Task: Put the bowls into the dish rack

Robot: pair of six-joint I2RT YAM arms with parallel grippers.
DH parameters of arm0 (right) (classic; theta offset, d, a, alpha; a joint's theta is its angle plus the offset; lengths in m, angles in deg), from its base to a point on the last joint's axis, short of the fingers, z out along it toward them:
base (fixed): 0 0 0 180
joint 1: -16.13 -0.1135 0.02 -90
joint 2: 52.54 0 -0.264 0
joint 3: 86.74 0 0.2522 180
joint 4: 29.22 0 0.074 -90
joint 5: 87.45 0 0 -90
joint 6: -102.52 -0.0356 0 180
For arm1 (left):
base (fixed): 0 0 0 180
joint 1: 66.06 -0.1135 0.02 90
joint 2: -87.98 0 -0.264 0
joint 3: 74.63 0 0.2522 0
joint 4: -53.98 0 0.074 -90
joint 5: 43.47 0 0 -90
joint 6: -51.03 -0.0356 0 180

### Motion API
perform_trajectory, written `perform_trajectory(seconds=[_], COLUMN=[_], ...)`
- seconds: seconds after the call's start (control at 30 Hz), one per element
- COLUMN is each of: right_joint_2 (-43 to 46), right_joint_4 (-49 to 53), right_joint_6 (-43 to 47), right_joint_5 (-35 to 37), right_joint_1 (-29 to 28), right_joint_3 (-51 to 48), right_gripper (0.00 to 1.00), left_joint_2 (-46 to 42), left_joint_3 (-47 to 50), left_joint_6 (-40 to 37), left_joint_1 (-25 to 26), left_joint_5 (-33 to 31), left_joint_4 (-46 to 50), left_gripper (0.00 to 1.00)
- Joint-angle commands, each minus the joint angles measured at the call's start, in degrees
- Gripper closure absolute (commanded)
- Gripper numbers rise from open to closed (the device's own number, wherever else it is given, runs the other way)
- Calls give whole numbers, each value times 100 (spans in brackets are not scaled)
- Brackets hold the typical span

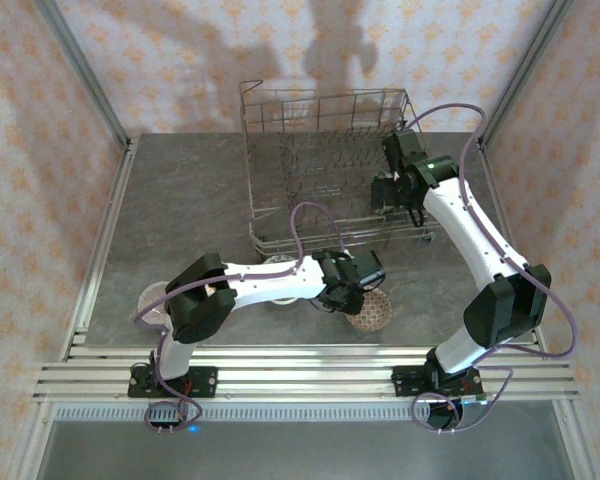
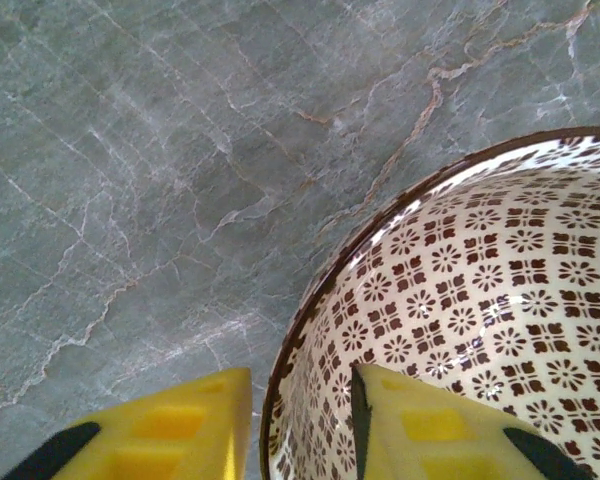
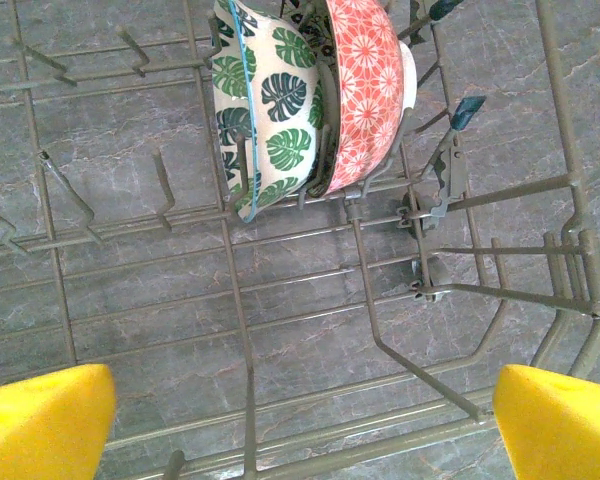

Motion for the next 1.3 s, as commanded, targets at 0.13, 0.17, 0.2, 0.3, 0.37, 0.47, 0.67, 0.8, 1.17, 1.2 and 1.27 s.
perform_trajectory(seconds=[0.13, 0.17, 0.2, 0.3, 0.37, 0.47, 0.67, 0.8, 1.17, 1.2, 1.27], right_joint_2=[49, 48, 39, 9, 8, 54, 163, 273, 570, 615, 715], right_joint_4=[-132, -143, -163, -159, -144, -124, -116, -108, -43, -11, 8], right_joint_6=[108, 110, 110, 117, 111, 118, 98, 63, 74, 102, 154], right_joint_5=[49, 67, 88, 109, 118, 148, 93, 26, -277, -343, -489], right_joint_1=[29, 31, 32, 32, 34, 37, 44, 43, 118, 118, 119], right_joint_3=[-147, -164, -178, -160, -138, -112, -136, -177, -222, -191, -161], right_gripper=[3, 3, 3, 3, 4, 3, 4, 4, 7, 9, 14], left_joint_2=[313, 299, 303, 247, 138, -73, -385, -519, -1412, -1506, -1657], left_joint_3=[-292, -310, -323, -381, -398, -446, -588, -680, -565, -573, -748], left_joint_6=[-85, -94, -96, -85, -55, -35, -72, -102, -120, -107, -99], left_joint_1=[15, 10, 10, 10, 10, 14, 15, 10, 17, 16, -17], left_joint_5=[-25, -19, -25, -84, -162, -313, -722, -960, -1471, -1514, -1548], left_joint_4=[265, 265, 274, 378, 405, 468, 702, 888, 985, 1029, 1181], left_gripper=[78, 80, 81, 87, 91, 96, 100, 100, 100, 100, 100])
